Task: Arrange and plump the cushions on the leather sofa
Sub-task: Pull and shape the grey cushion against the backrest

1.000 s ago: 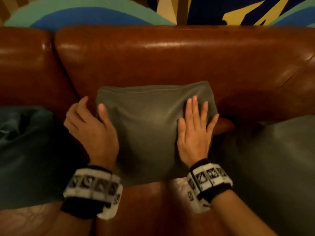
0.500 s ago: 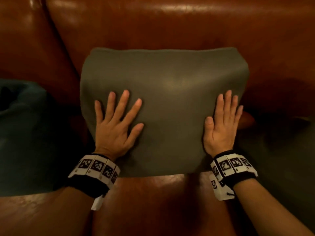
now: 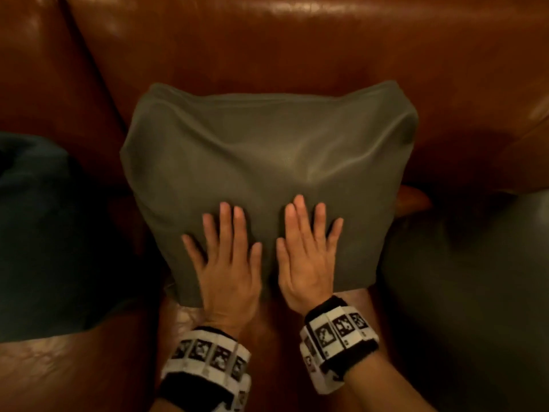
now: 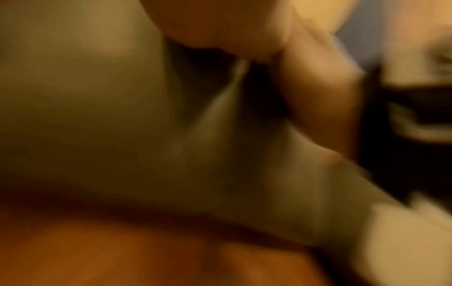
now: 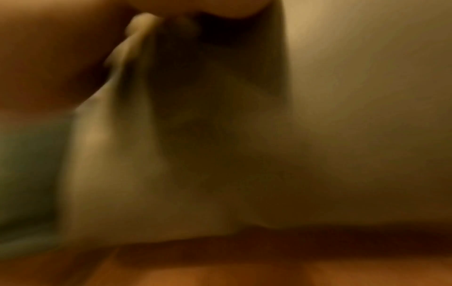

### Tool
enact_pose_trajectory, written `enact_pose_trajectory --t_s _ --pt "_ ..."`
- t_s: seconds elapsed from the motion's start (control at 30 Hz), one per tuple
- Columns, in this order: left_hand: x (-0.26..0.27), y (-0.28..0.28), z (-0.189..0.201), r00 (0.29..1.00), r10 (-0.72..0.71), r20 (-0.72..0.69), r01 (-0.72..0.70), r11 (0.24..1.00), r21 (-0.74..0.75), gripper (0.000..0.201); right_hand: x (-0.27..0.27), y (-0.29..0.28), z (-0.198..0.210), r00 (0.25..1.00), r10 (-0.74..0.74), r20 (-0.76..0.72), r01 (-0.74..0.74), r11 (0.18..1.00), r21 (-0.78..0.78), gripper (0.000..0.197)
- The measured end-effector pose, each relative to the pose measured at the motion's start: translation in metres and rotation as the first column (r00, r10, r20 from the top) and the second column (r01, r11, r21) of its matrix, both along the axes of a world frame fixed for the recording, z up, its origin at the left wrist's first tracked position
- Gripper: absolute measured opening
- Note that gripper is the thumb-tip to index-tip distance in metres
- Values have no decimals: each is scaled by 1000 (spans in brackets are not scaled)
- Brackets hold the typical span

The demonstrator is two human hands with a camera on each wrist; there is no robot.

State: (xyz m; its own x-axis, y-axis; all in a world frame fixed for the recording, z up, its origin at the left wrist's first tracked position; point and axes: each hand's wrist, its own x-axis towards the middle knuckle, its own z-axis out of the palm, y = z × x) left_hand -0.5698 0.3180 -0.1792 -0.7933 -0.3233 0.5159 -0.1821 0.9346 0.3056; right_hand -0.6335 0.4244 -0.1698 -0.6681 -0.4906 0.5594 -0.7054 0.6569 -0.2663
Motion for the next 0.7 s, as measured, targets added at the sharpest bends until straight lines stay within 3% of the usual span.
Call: enact_pose_trajectory --t_s 0.1,0.17,0.27,0.33,0.4,0.47,0.53,0.6,0.67,0.7 --pt "14 -58 -27 985 -160 69 173 948 -268 57 -28 38 -24 986 5 -166 15 992 121 55" --pt "21 -99 -36 960 -252 121 279 884 -375 57 -47 74 -39 990 -57 -129 74 988 136 54" --pt "29 -109 -30 971 -193 141 225 938 -265 59 -48 97 -40 957 -228 181 234 972 -15 54" --pt "31 -90 -12 989 -88 118 100 990 -104 59 -41 90 -23 930 -236 282 272 957 -98 55" --pt "23 -66 24 998 -45 36 46 999 -3 58 -40 73 15 949 -195 249 250 945 -210 57" --pt "-7 -53 72 996 -87 -9 86 996 -20 57 -50 47 65 988 -103 118 128 965 -227 57" --pt "-52 -44 115 981 -187 60 191 980 -62 54 -66 7 108 998 58 21 -57 997 -46 52" --pt "-89 -41 139 936 -226 268 251 966 -60 56 -84 -28 132 988 137 70 -147 972 185 51" --pt "-104 -55 139 884 -145 445 167 986 -11 64 -108 -36 140 978 8 208 -89 919 384 62" --pt "-104 -68 133 878 -92 469 96 995 14 65 -120 -30 140 961 -82 265 -46 895 444 68"
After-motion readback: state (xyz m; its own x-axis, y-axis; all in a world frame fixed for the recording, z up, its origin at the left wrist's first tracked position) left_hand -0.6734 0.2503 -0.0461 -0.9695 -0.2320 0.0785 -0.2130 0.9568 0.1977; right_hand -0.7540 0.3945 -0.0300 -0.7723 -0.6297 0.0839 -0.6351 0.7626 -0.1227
